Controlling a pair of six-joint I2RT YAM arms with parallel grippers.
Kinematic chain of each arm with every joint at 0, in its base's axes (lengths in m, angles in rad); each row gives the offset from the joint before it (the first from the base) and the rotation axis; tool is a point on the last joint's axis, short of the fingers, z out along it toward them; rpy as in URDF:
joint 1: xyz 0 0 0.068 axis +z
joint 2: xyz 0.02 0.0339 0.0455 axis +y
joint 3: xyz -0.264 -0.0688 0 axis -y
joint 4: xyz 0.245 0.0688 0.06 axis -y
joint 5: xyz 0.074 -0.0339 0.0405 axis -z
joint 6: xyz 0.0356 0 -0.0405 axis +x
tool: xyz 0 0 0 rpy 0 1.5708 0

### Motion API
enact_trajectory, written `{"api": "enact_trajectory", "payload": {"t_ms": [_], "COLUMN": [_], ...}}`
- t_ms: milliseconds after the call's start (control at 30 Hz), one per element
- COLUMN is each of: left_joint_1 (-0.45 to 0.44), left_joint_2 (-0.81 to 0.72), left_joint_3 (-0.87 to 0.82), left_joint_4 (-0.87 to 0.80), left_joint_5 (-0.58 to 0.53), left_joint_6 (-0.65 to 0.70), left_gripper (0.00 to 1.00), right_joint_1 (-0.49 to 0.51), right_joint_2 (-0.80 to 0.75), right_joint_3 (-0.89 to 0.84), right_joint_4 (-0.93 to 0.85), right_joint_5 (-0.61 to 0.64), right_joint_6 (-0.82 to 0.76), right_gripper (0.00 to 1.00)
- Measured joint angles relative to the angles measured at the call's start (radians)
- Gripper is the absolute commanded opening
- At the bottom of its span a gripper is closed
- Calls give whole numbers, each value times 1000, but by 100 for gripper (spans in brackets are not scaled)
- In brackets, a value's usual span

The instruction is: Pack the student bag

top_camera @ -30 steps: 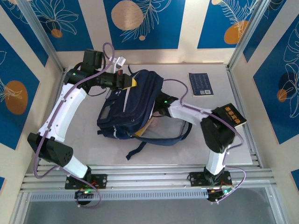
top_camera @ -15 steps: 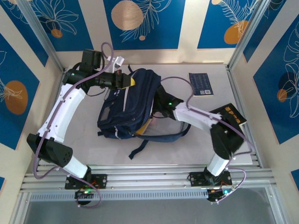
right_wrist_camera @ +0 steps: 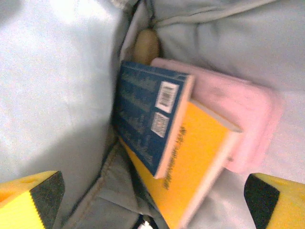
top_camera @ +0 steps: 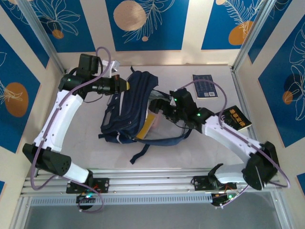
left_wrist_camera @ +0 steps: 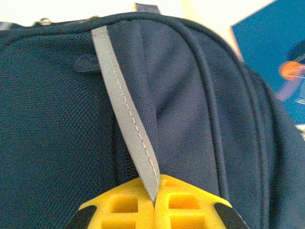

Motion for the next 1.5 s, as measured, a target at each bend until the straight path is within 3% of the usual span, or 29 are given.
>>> {"api": "enact_trajectory", "payload": {"t_ms": [167,367,433,533,667,967,1167,1333,1500], "left_joint_1": [0,6,7,-9,-56,-103,-103,-103,-103], "left_joint_2": [-53,0,47,130,163,19,-85,-103,-103], "left_joint_3": [-64,-73,-75,-84,-149,-305,-374,-415,-420], "left_joint_4": [7,17,38,76,137,259,335,378,395], "left_joint_5": [-249,-390,-393,-378,-359,-328,-303,-277,-270], "left_joint_6": [7,22,22,21,13,20,17,9,2], "left_gripper": [0,0,8,34,48,55,56,56,56], "right_joint_1": [-42,-140,-188,-268,-396,-805,-1070,-1107,-1107], "right_joint_2": [-178,-187,-163,-96,-11,27,139,271,433], "right_joint_3": [-64,-65,-51,-6,61,2,-119,-108,30], "right_joint_4": [-90,-204,-244,-304,-394,-455,-318,-261,-331], "right_joint_5": [114,192,209,244,288,320,126,2,-18], "right_joint_6": [-50,-112,-127,-143,-127,50,51,7,-38], "right_gripper": [97,97,97,98,98,97,95,95,91]}}
